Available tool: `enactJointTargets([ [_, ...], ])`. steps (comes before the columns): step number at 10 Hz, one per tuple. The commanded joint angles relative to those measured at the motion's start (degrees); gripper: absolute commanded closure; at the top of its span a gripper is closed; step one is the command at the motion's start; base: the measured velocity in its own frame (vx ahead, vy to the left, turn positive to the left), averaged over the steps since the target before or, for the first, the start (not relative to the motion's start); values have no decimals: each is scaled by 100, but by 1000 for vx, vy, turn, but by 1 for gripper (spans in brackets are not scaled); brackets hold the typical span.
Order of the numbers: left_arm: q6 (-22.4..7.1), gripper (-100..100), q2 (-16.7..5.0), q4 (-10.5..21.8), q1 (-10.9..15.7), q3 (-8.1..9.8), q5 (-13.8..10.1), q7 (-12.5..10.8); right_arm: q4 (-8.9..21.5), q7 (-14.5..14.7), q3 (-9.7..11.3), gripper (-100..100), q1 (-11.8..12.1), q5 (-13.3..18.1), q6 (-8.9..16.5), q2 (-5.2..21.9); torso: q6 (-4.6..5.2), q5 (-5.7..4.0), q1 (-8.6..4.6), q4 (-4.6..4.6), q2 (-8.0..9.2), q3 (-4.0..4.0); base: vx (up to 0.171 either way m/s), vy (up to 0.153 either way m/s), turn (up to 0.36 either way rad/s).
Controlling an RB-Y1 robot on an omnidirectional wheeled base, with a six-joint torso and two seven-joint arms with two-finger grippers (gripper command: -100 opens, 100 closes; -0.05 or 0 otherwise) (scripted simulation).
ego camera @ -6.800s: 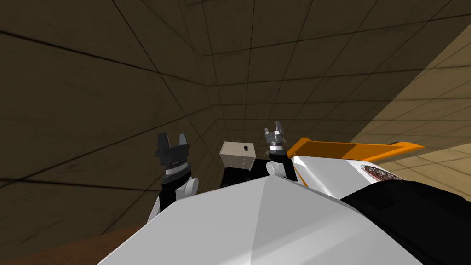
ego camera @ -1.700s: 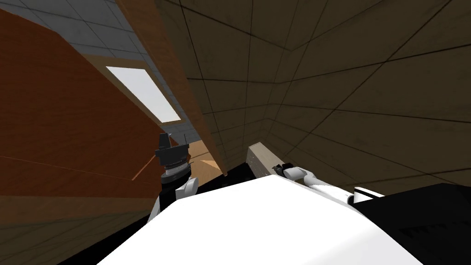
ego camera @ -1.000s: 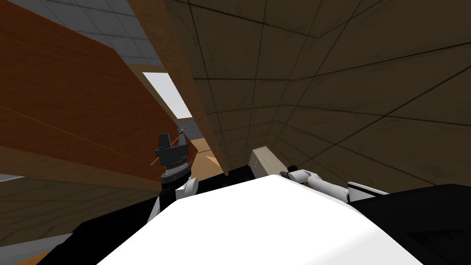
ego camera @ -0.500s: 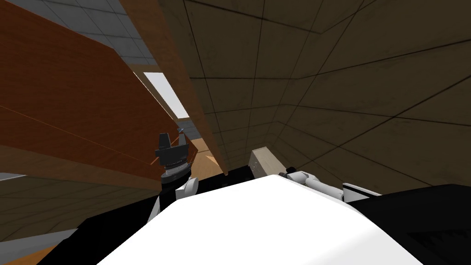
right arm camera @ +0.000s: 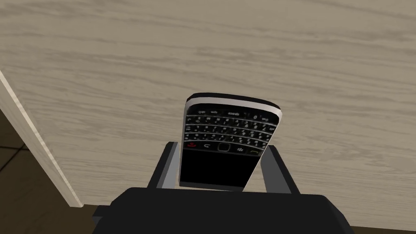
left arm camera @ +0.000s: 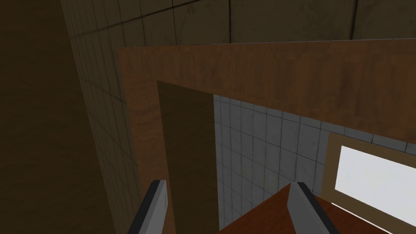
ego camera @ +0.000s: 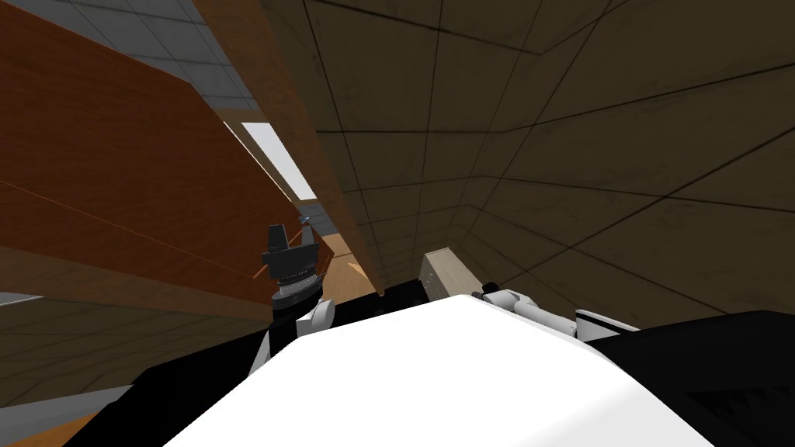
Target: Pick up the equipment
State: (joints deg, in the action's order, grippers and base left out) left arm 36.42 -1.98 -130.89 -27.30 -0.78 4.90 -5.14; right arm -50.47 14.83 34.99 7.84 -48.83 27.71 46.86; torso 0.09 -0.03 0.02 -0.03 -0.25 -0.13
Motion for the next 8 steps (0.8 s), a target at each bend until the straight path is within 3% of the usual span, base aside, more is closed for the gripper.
enactJointTargets([
  [1, 0, 0, 0, 0, 0, 0, 0, 0, 0, 0, 0, 100, 0, 0, 0, 0, 0, 0, 0, 0, 0, 0, 0, 0, 0],
  [2, 0, 0, 0, 0, 0, 0, 0, 0, -1, 2, 1, 100, 0, 1, 0, 0, 1, 0, 0, 0, 0, 0, 0, 0, 0],
  [3, 0, 0, 0, 0, 0, 0, 0, 0, -1, 4, 2, 0, 0, 2, -1, 0, 2, 0, 0, 0, 0, 0, 0, 0, 0],
  [4, 0, 0, 0, 0, 0, 0, 0, 0, -135, 24, 56, 100, 11, -133, 47, 162, 2, 0, 0, 0, 0, 0, -1, 36, -23],
  [6, 0, 0, 0, 0, 0, 0, 0, 0, -311, 46, 130, 100, 12, -322, 132, 383, 4, 5, 20, 1, 3, 2, -8, 57, -29],
  [7, 0, 0, 0, 0, 0, 0, 0, 0, -242, 56, 107, 100, 4, -271, 95, 311, 3, 7, 24, 1, 3, 2, -2, 23, -6],
  [8, 0, 0, 0, 0, 0, 0, 0, 0, -259, 48, 110, 0, 7, -274, 106, 323, 3, 4, 14, 0, 1, 1, -1, 5, 0],
])
